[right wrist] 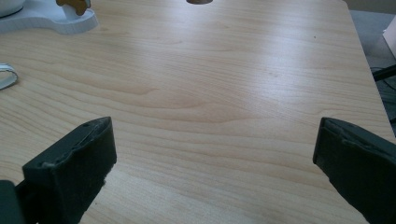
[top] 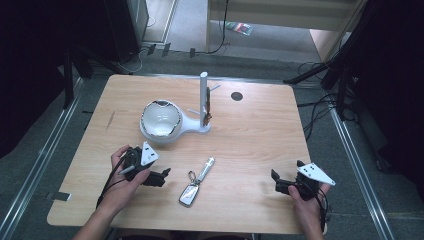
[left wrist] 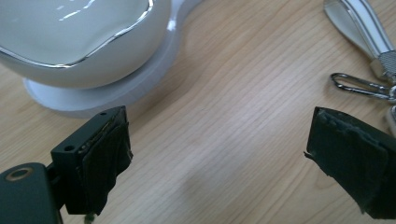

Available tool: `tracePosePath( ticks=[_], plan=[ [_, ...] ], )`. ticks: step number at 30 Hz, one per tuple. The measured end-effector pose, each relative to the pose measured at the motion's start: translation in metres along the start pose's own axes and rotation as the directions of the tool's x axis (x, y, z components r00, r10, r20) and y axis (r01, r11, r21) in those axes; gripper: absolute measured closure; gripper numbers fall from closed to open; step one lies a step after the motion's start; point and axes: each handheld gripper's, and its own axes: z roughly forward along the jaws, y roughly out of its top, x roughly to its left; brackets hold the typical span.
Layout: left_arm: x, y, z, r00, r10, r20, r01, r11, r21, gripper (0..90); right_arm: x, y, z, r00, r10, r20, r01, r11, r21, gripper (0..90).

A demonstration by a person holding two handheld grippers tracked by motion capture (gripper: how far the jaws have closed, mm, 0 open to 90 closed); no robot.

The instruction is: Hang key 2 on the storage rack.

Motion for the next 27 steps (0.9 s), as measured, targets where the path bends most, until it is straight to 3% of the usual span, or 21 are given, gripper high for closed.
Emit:
tracePosePath(
  ticks=[9, 15, 18, 27],
  plan=[
    [-0.014, 0.020, 0.009, 0.9989, 0.031, 0.035, -0.034, 0.9968, 0.072, 6.8, -0.001, 0.000, 0.000, 1.0000, 0.001, -0.005, -0.001, 1.000, 0.002, 0.0],
    [-0.018, 0.028, 0.016, 0.9972, 0.000, 0.075, -0.008, 0.9941, 0.108, 6.8, -0.001, 0.000, 0.000, 1.0000, -0.002, -0.008, 0.002, 1.000, 0.002, 0.0],
    [-0.021, 0.035, 0.019, 0.9925, -0.034, 0.117, 0.019, 0.9911, 0.132, 6.8, -0.001, 0.000, 0.000, 1.0000, -0.003, -0.008, 0.003, 1.000, 0.004, 0.0],
    [-0.031, 0.051, 0.029, 0.9849, -0.059, 0.163, 0.026, 0.9800, 0.197, 6.9, -0.001, 0.000, 0.000, 1.0000, 0.000, -0.006, 0.000, 1.000, 0.005, 0.0]
  ],
)
